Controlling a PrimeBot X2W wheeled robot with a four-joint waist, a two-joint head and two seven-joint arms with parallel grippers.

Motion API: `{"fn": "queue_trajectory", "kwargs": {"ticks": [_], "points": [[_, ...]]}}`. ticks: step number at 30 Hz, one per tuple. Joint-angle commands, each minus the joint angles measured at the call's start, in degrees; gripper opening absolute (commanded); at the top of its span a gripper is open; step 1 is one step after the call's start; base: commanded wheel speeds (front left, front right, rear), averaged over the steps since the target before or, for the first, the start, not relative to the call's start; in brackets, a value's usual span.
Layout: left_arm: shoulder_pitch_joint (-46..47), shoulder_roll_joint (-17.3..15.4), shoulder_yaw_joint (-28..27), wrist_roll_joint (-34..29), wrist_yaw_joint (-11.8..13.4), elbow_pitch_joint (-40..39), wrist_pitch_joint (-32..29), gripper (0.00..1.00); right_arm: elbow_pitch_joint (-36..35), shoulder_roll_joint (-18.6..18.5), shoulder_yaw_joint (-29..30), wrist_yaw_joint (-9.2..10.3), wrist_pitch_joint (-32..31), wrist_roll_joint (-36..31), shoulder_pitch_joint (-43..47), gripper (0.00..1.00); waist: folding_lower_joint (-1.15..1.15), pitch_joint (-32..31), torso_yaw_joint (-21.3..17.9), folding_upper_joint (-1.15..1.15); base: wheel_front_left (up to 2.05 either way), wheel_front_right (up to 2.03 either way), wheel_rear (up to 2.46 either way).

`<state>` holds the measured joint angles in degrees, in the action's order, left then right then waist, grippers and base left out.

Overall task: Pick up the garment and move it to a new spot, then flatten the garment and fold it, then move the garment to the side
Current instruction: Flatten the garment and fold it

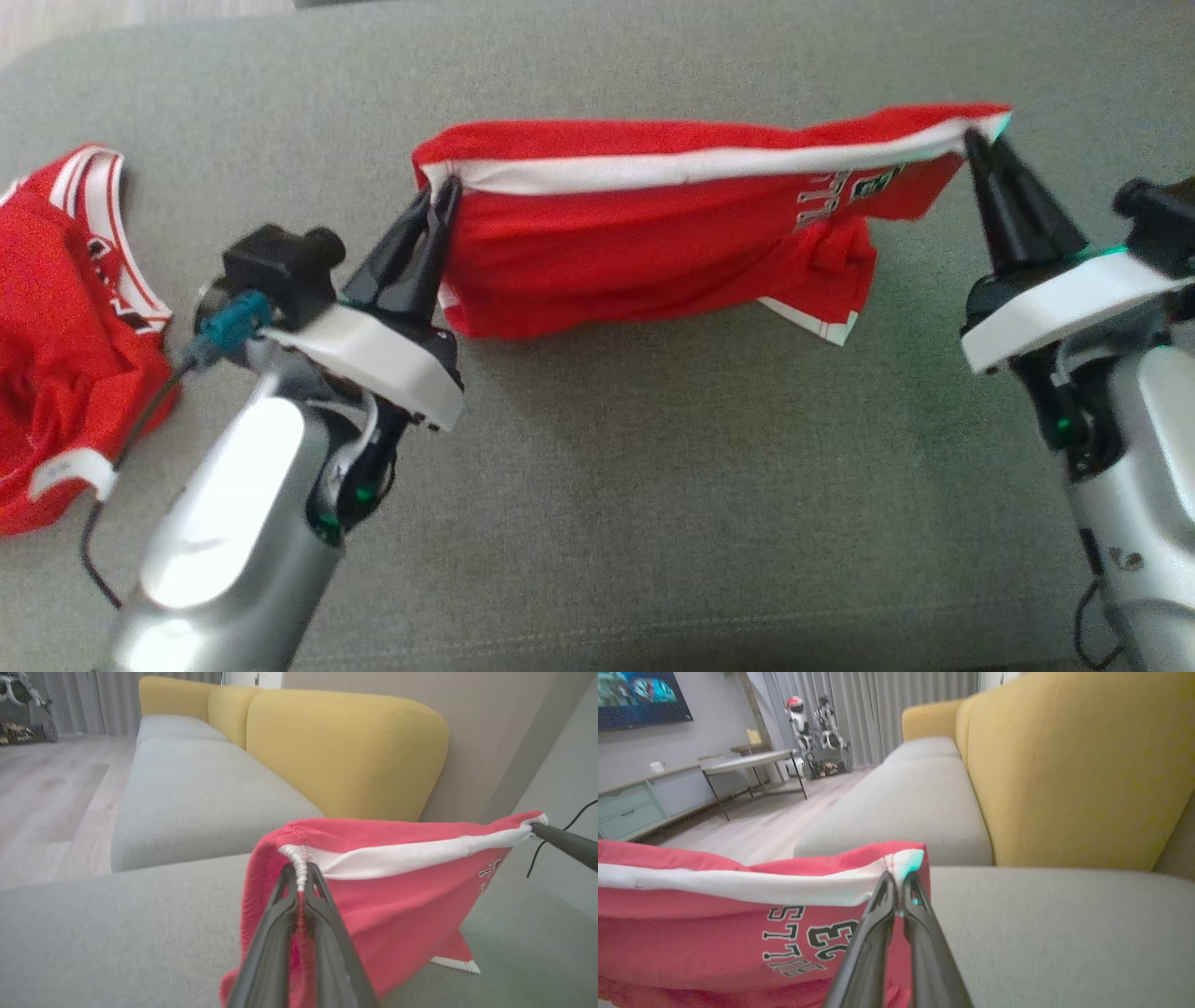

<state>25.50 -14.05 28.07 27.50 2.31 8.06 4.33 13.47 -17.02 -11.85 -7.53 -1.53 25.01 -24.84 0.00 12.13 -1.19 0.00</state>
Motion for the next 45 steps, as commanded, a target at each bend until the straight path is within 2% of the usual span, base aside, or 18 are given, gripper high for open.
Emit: {"fn": "queue_trajectory", "kwargs": {"ticks": [1, 7, 14, 20, 25, 30, 35, 40, 45], "points": [[4.4, -2.2, -2.4, -0.6, 0.2, -3.5, -0.3, 0.0, -4.1, -1.0, 0.4, 0.04, -0.2, -0.8, 0.1, 0.0, 0.0, -1.4, -0.1, 0.0, 0.0, 0.0, 0.0], [7.2, -4.7, -4.0, -0.8, 0.6, -10.5, -2.6, 0.0, -15.1, -1.7, 4.9, 0.04, -3.3, -3.7, -0.4, 0.0, 0.0, -5.5, 0.2, 0.0, 0.0, 0.0, 0.0], [8.8, -6.7, -5.4, -0.5, 1.6, -17.0, -6.1, 0.0, -27.1, -0.6, 10.2, 0.04, -8.6, -5.7, 1.2, 0.0, 0.0, -9.9, 0.2, 0.0, 0.0, 0.0, 0.0], [8.3, -6.9, -5.0, 0.1, 2.3, -19.2, -8.4, 0.0, -30.3, 0.3, 11.7, 0.04, -11.7, -5.8, 2.8, 0.0, 0.0, -11.3, 0.1, 0.0, 0.0, 0.0, 0.0], [8.6, -6.3, -5.1, 1.0, 2.6, -18.3, -8.8, 0.0, -29.4, 1.2, 12.3, 0.04, -13.0, -4.7, 3.1, 0.0, 0.0, -10.9, 0.3, 0.0, 0.0, 0.0, 0.0], [12.0, -5.1, -5.4, 2.1, 1.6, -14.1, -7.9, 0.0, -25.8, 1.4, 12.1, 0.04, -13.0, -2.4, -0.1, 0.0, 0.0, -8.6, 0.5, 0.0, 0.0, 0.0, 0.0], [19.9, -2.7, -6.3, 2.4, 0.4, -5.1, -5.0, 0.0, -17.6, 0.7, 10.3, 0.04, -11.2, 0.7, -9.6, 0.0, 0.0, -5.1, 0.6, 0.0, 0.0, 0.0, 0.0], [32.2, 0.3, -6.7, 1.0, -1.0, 8.2, -0.5, 0.0, -4.8, 0.5, 7.1, 0.04, -6.1, 2.3, -25.1, 0.0, 0.0, -0.1, 1.0, 0.0, 0.0, 0.0, 0.0], [43.4, 2.6, -6.7, -1.3, -2.1, 24.3, 6.2, 0.0, 12.6, 3.7, 3.6, 0.04, 1.5, 0.9, -39.2, 0.0, 0.0, 3.2, 0.9, 0.0, 0.0, 0.0, 0.0]]}}
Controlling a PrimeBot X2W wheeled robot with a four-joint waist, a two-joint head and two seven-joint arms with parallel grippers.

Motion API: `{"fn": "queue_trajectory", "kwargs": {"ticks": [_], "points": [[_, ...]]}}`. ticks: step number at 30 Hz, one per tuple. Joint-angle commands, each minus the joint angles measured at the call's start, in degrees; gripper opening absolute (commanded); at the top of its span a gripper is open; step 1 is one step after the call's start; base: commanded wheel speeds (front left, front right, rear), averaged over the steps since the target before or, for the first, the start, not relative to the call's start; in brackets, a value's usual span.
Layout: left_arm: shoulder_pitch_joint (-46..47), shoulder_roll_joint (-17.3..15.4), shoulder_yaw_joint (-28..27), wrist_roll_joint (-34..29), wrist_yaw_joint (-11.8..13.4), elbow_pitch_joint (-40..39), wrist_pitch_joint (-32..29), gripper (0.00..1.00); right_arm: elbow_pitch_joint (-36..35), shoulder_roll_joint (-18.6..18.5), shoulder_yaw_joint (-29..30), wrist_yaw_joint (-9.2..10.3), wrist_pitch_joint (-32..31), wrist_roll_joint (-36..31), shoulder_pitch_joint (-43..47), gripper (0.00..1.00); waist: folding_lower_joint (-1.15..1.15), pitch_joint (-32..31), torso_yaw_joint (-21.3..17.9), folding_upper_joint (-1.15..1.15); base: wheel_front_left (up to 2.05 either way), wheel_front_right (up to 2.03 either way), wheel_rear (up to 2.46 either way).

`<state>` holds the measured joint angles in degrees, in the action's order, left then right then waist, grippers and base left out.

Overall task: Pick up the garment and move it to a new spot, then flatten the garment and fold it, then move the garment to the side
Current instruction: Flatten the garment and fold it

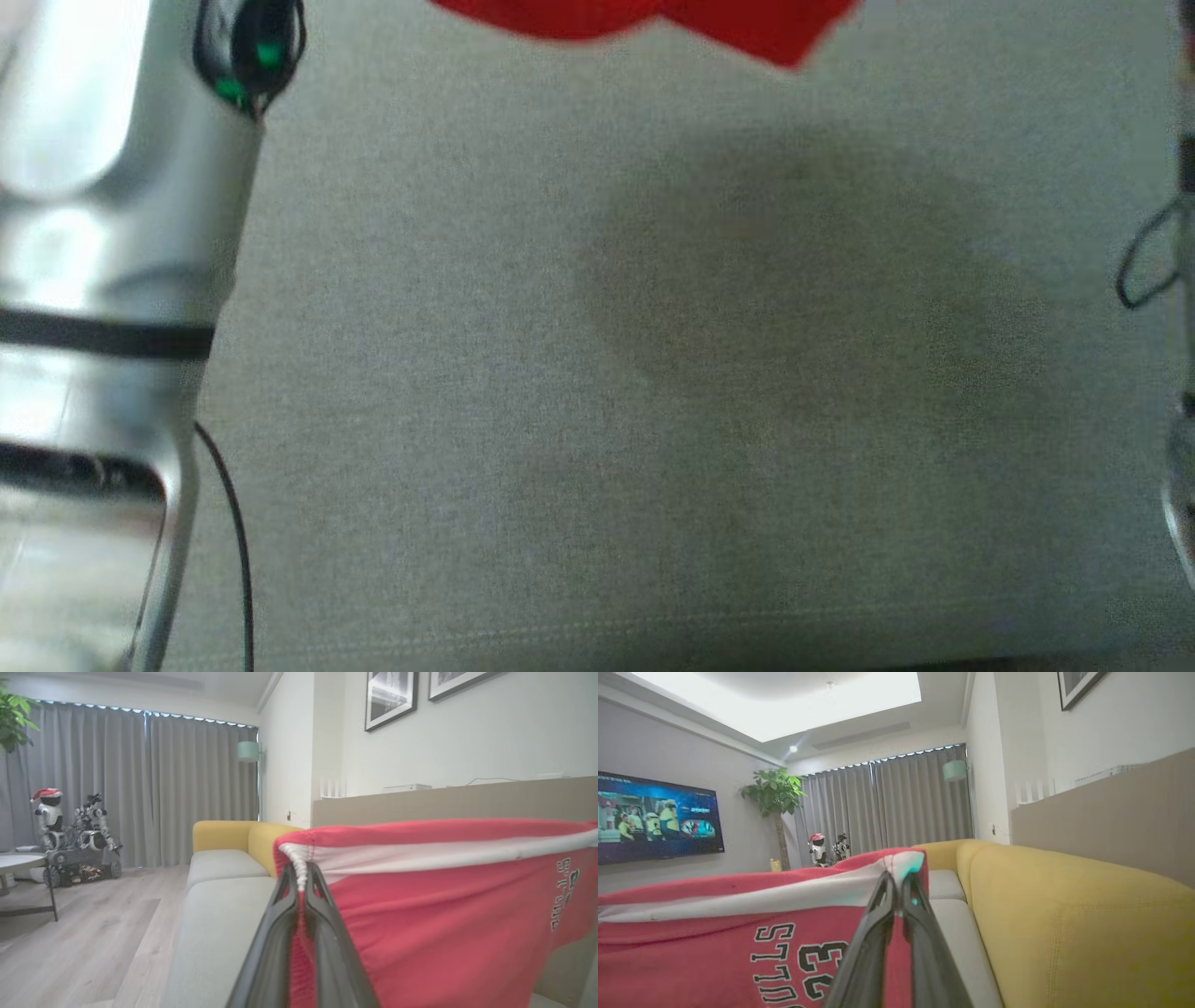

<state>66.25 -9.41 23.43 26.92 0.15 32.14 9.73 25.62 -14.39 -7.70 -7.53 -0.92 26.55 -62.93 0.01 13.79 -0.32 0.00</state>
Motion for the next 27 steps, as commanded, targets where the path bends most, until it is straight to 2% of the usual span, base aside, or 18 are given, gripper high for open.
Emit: {"fn": "queue_trajectory", "kwargs": {"ticks": [1, 7, 13, 21, 27], "points": [[4.0, -1.2, -2.0, -0.8, -0.2, 3.5, 1.9, 0.0, 4.3, 2.0, -1.5, 0.04, 2.0, -1.1, -2.9, 0.0, -0.01, 1.7, 0.2, 0.0, 0.0, 0.0, 0.0], [7.0, 2.9, -0.6, -2.5, -1.2, 19.4, 5.0, 0.0, 25.3, 7.7, -3.9, 0.04, 6.9, -3.6, -8.6, 0.0, -0.01, 3.8, 0.6, 0.0, 0.0, 0.0, 0.0], [3.1, 5.2, -2.2, -0.6, -2.4, 28.4, 5.2, 0.0, 37.6, 10.8, -7.1, 0.04, 9.7, -3.1, -8.3, 0.0, -0.01, 6.0, 0.6, 0.0, 0.0, 0.0, 0.0], [-2.3, 6.2, -5.3, 1.6, -2.4, 31.4, 5.3, 0.0, 42.5, 11.4, -10.5, 0.04, 12.3, 0.6, -4.7, 0.0, -0.01, 6.8, 1.0, 0.0, 0.0, 0.0, 0.0], [-9.2, 6.5, -7.5, 1.3, -2.2, 25.3, 5.3, 0.0, 42.1, 10.6, -14.0, 0.04, 14.7, 2.2, 2.2, 0.0, -0.01, 5.0, 1.8, 0.0, 0.0, 0.0, 0.0]]}}
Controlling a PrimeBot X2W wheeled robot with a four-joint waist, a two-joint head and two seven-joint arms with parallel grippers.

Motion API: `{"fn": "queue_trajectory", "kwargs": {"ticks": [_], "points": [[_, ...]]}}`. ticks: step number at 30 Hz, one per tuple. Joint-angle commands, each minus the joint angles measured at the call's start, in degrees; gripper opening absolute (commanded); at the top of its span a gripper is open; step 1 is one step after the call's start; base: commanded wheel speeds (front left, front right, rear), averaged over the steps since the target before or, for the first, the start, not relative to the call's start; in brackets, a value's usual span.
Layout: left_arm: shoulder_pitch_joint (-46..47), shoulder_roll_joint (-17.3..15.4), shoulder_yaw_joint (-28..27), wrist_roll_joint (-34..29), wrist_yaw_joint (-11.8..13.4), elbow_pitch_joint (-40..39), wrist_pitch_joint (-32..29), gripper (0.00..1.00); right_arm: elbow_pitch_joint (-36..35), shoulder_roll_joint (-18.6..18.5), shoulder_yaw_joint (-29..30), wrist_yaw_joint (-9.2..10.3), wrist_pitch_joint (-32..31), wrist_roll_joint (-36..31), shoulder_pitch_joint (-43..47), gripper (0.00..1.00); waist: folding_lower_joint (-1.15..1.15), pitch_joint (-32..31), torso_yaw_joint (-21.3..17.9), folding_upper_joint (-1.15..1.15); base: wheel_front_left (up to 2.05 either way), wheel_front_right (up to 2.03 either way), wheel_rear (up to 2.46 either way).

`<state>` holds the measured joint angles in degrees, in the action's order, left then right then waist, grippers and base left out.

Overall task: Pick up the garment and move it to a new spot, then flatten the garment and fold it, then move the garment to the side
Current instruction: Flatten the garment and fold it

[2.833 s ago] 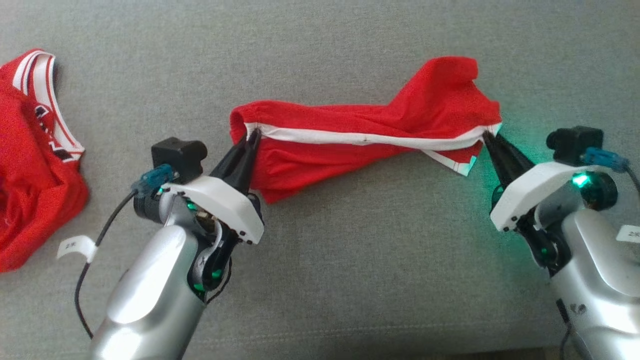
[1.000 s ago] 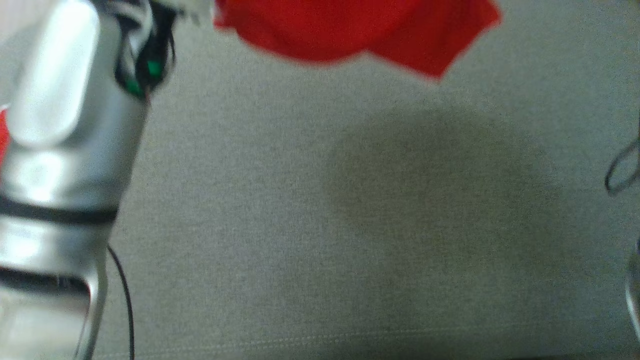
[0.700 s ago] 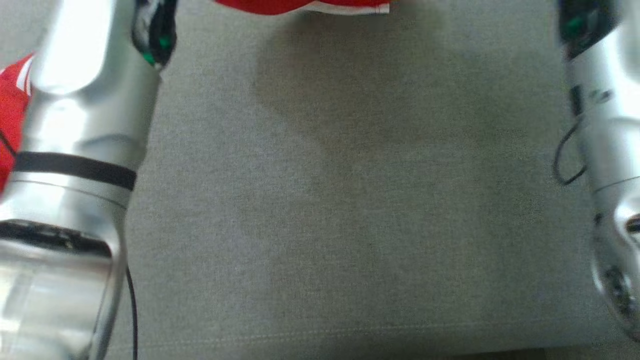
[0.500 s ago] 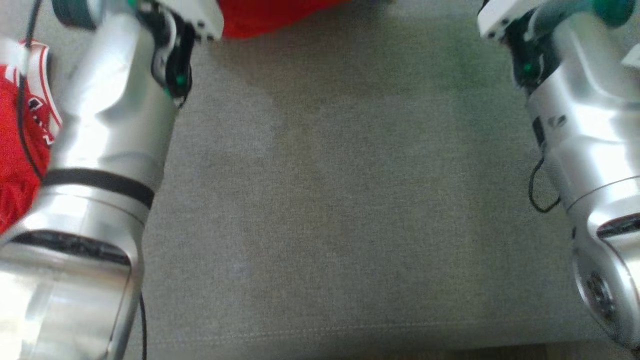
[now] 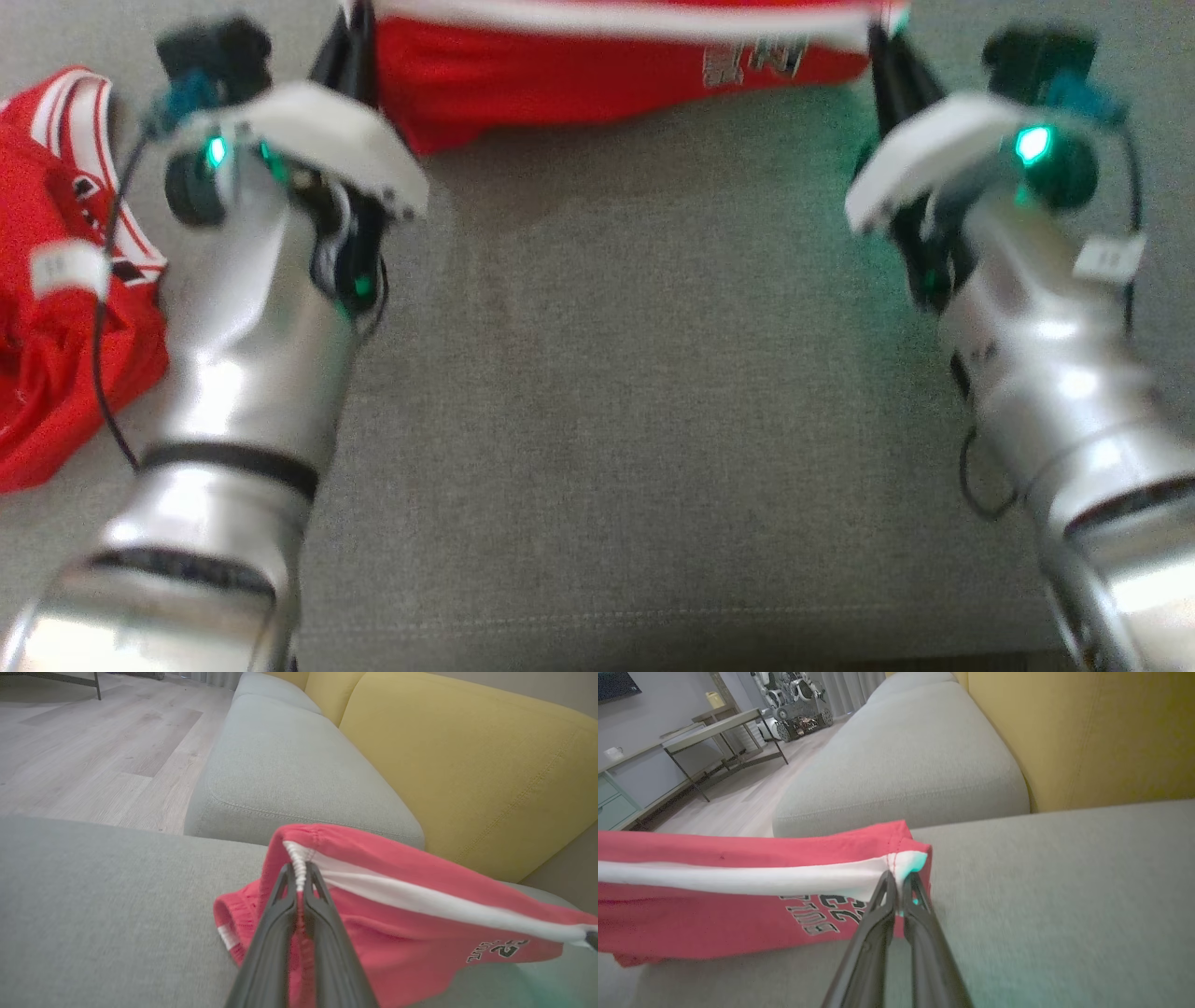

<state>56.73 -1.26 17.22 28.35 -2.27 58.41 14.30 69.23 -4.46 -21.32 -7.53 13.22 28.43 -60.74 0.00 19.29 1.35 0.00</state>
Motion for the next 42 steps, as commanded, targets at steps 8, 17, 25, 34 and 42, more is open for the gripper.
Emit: {"fn": "queue_trajectory", "kwargs": {"ticks": [8, 17, 25, 34, 42], "points": [[-19.0, -1.6, -2.6, -1.2, 1.0, -15.7, 0.7, 0.0, -8.7, -0.8, -3.2, 0.04, 1.7, 2.0, 16.2, 0.0, 0.0, -6.6, 0.4, 0.0, 0.0, 0.0, 0.0], [-41.7, -1.8, -2.9, -5.8, 2.7, -33.7, 0.7, 0.0, -28.7, -3.3, 2.2, 0.04, 1.7, 0.3, 41.0, 0.0, 0.0, -13.1, -0.1, 0.0, 0.0, 0.0, 0.0], [-56.4, -4.3, -3.1, -5.8, 6.0, -46.8, -2.7, 0.0, -49.6, -0.9, 11.1, 0.04, -5.8, -4.7, 61.5, 0.0, 0.0, -17.8, -1.5, 0.0, 0.0, 0.0, 0.0], [-68.5, -6.6, -2.3, -5.7, 10.3, -61.8, -10.9, 0.0, -72.5, 1.5, 17.7, 0.04, -17.9, -9.3, 79.2, 0.0, 0.0, -20.1, -2.4, 0.0, 0.0, 0.0, 0.0], [-70.7, -7.4, -1.9, -5.5, 11.5, -67.0, -14.4, 0.0, -77.1, 1.6, 19.7, 0.04, -20.9, -8.8, 81.0, 0.0, 0.0, -19.9, -1.7, 0.0, 0.0, 0.0, 0.0]]}}
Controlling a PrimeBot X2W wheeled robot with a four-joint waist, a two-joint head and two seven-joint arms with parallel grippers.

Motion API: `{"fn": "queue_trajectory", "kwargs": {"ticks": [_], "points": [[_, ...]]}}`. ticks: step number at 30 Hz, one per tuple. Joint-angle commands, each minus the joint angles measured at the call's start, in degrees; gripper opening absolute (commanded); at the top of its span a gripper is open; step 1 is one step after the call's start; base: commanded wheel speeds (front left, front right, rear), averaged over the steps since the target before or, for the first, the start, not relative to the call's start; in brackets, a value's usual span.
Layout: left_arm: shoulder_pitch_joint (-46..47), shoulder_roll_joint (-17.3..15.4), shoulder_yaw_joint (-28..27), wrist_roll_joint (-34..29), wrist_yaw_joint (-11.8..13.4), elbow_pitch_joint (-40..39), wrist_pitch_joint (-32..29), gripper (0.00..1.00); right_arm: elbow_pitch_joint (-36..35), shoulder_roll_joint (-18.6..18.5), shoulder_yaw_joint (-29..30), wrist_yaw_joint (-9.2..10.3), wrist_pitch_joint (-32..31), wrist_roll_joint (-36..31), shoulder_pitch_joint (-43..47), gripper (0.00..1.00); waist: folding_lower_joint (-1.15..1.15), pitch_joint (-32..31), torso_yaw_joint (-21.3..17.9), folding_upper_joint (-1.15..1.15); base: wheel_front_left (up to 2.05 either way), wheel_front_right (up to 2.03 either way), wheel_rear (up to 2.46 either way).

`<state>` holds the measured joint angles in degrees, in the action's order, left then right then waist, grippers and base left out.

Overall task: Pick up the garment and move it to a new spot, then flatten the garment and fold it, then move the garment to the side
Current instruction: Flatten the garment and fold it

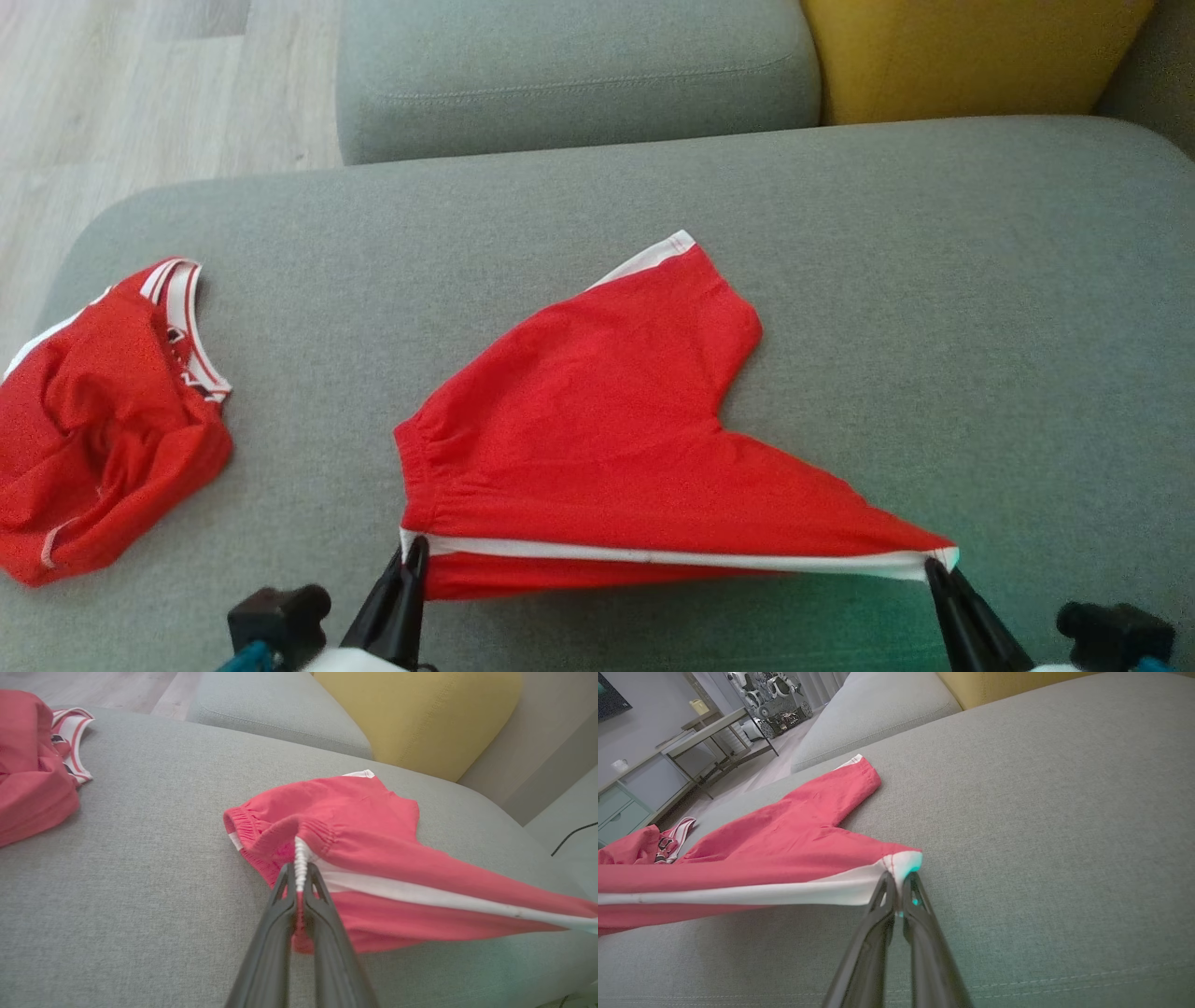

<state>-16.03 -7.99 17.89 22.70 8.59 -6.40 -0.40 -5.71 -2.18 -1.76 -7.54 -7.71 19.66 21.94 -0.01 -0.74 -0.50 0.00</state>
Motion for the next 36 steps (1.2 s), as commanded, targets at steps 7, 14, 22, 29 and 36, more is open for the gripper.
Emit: {"fn": "queue_trajectory", "kwargs": {"ticks": [7, 14, 22, 29, 36], "points": [[6.8, -1.0, -3.4, 2.1, -0.2, -1.5, -2.1, 0.0, -0.1, -1.6, -0.6, 0.05, -2.1, -2.4, -12.2, 0.0, 0.01, 3.6, 1.5, 0.0, 0.0, 0.0, 0.0], [16.7, 0.0, -3.5, 4.4, -2.3, 3.6, -4.2, 0.0, 9.9, -7.6, -5.6, 0.05, -3.5, 0.3, -31.0, 0.0, 0.01, 9.5, 4.8, 0.0, 0.0, 0.0, 0.0], [28.3, 1.9, -2.7, 5.6, -4.8, 12.8, -3.1, 0.0, 27.0, -10.8, -12.5, 0.05, -0.6, 4.9, -50.8, 0.0, 0.01, 14.9, 8.4, 0.0, 0.0, 0.0, 0.0], [36.6, 3.4, -1.8, 6.9, -6.9, 21.5, -0.8, 0.0, 41.4, -11.0, -17.8, 0.05, 3.7, 8.1, -63.0, 0.0, 0.01, 19.3, 9.8, 0.0, 0.0, 0.0, 0.0], [41.6, 4.2, -0.3, 7.5, -8.2, 28.1, 1.6, 0.05, 50.1, -10.7, -22.1, 0.05, 8.8, 10.5, -69.2, 0.0, 0.01, 21.6, 10.3, 0.0, 0.0, 0.0, 0.0]]}}
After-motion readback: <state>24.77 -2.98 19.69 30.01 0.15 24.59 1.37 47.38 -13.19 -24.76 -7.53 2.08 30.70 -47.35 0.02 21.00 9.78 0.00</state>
